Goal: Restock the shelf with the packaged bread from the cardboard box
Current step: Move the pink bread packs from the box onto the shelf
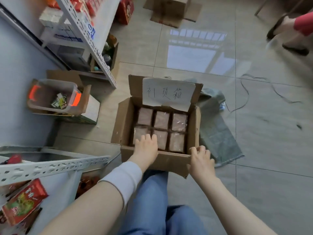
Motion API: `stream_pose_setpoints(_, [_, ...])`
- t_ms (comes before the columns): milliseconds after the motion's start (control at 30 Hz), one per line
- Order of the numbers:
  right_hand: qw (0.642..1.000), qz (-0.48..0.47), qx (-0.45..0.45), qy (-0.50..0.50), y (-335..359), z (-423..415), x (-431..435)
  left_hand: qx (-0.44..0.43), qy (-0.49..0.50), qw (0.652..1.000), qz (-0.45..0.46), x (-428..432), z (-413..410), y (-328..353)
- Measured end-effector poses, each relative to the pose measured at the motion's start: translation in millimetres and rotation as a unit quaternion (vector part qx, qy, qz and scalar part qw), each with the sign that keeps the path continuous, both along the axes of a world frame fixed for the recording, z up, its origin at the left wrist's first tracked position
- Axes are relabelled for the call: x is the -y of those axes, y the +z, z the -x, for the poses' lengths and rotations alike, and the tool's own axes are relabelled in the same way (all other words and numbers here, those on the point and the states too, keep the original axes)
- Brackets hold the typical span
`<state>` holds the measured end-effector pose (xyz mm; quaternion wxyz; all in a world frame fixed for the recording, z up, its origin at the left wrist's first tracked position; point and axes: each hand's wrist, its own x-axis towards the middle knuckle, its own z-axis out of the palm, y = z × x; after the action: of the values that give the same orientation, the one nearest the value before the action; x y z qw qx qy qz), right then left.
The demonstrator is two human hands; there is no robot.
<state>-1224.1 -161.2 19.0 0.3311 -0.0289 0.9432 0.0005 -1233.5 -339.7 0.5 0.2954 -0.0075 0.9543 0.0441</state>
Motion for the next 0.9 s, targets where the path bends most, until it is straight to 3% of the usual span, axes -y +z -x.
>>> stream_pose_setpoints(267, [0.993, 0.044, 0.056, -0.09, -148, 99, 25, 0.052, 0.01, 0.998, -0.037, -7, 92, -150])
stream_pose_setpoints(400, [0.973, 0.072, 0.044, -0.213, -252, 140, 35, 0.041, 0.166, 0.983, -0.067, -7, 130, -239])
stream_pose_setpoints(500, [0.936, 0.061, 0.0, -0.348, -305, 155, 42, -0.005, 0.281, 0.952, -0.123, -8, 148, -283])
stream_pose_setpoints(700, [0.91, 0.056, -0.069, -0.406, -327, 161, 51, -0.087, 0.42, 0.875, -0.224, -7, 163, -304])
stream_pose_setpoints(900, [0.888, 0.093, -0.055, -0.446, -307, 172, 45, -0.046, 0.465, 0.849, -0.248, 7, 171, -292])
